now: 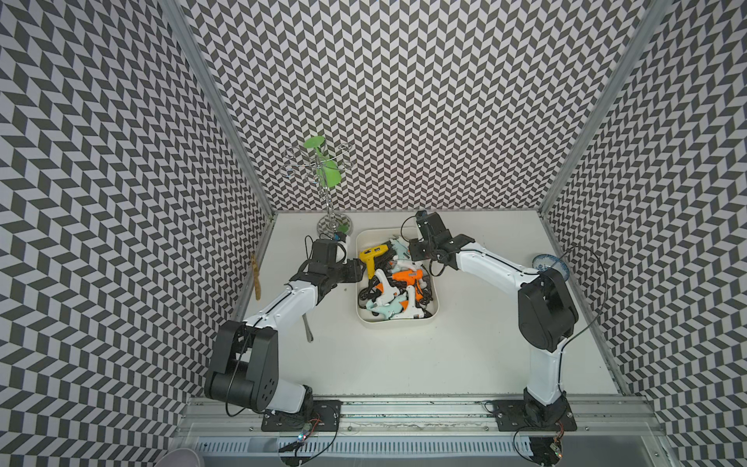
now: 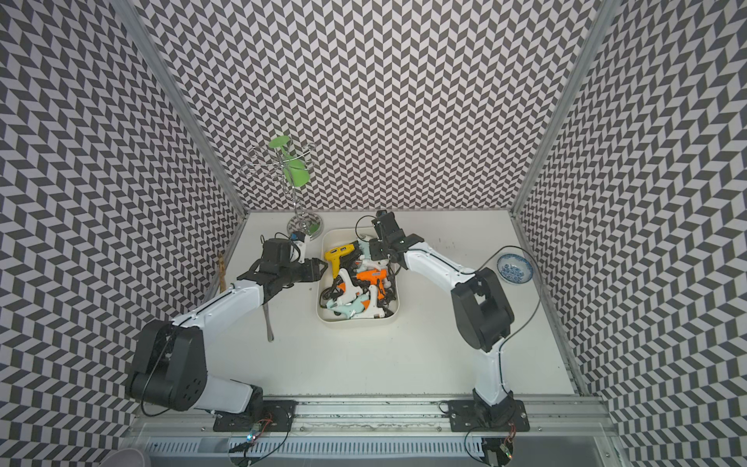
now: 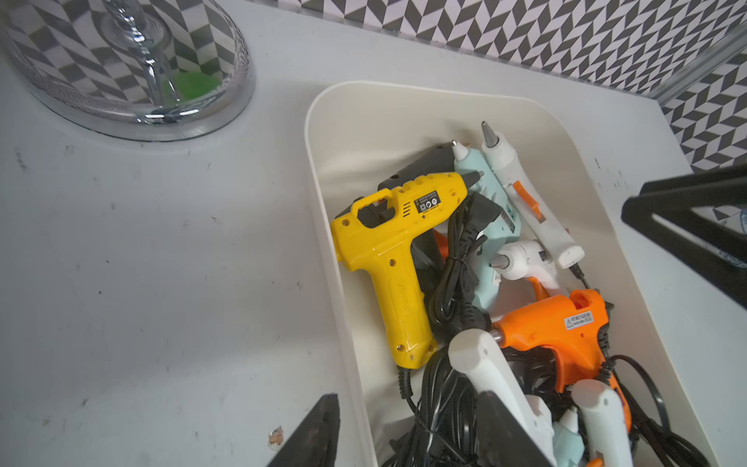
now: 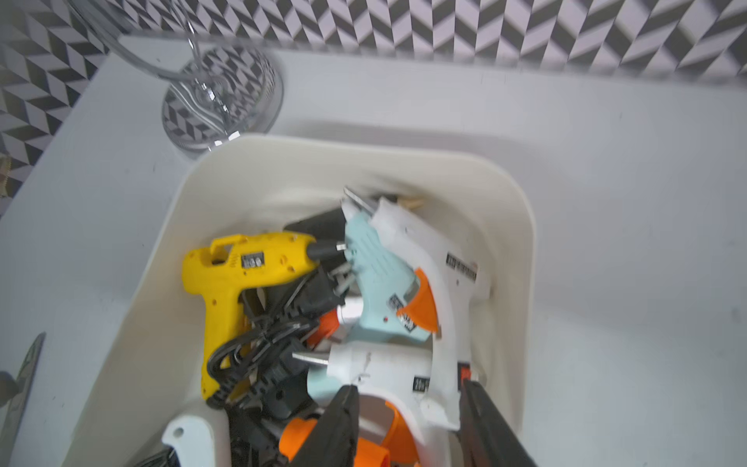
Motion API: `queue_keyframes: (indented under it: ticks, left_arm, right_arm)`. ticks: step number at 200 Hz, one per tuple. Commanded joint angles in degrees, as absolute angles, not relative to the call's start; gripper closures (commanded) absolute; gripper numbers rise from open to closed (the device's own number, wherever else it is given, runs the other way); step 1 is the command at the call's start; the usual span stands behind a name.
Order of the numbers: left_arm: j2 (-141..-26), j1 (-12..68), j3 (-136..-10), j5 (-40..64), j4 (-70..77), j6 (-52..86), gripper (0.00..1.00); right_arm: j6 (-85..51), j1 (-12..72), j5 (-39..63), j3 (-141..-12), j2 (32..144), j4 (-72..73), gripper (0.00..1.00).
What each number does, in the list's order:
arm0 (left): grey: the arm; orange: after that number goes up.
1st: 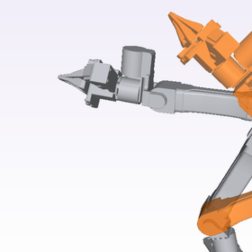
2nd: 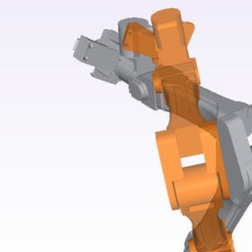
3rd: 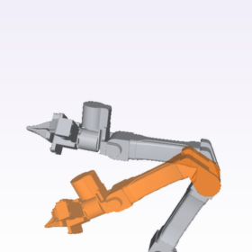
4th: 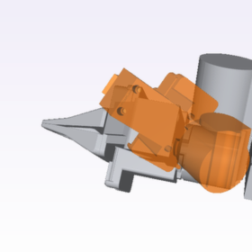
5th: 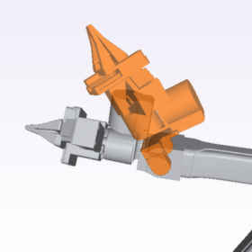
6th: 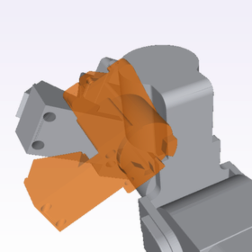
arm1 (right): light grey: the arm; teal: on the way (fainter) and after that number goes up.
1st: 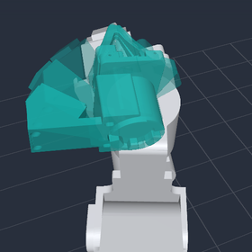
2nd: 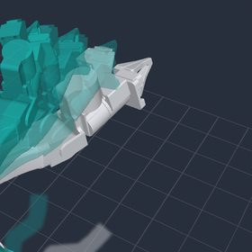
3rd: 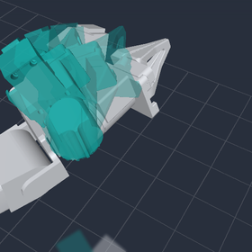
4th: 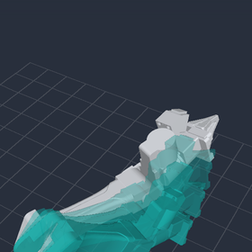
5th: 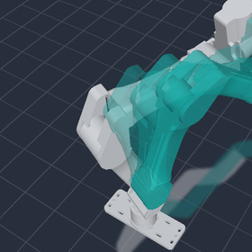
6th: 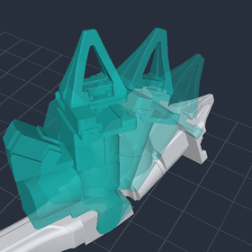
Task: Put the hot melt glue gun into the storage box
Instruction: Place the hot melt adhesive gun in the storage box, then move the storage box to the center of the board.
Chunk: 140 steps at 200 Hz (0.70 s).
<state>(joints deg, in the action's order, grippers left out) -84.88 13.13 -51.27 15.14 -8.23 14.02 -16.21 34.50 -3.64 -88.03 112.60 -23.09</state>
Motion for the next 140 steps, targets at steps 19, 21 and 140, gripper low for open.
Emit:
queue_keyframes:
  ticks: [19,21,140]
  left_arm:
    - [-87.3,13.4,-52.3,15.8,-6.9,13.0,0.42]
    - [-87.5,13.4,-52.4,15.7,-6.8,13.0,0.42]
    - [-92.1,17.0,-54.6,16.6,-4.0,11.2,0.43]
  right_arm:
    - [-21.5,39.7,1.0,-74.6,105.3,-16.7,0.66]
    - [-21.8,39.9,1.1,-74.1,105.2,-16.5,0.66]
    - [-17.4,34.3,0.6,-70.7,95.2,-9.9,0.31]
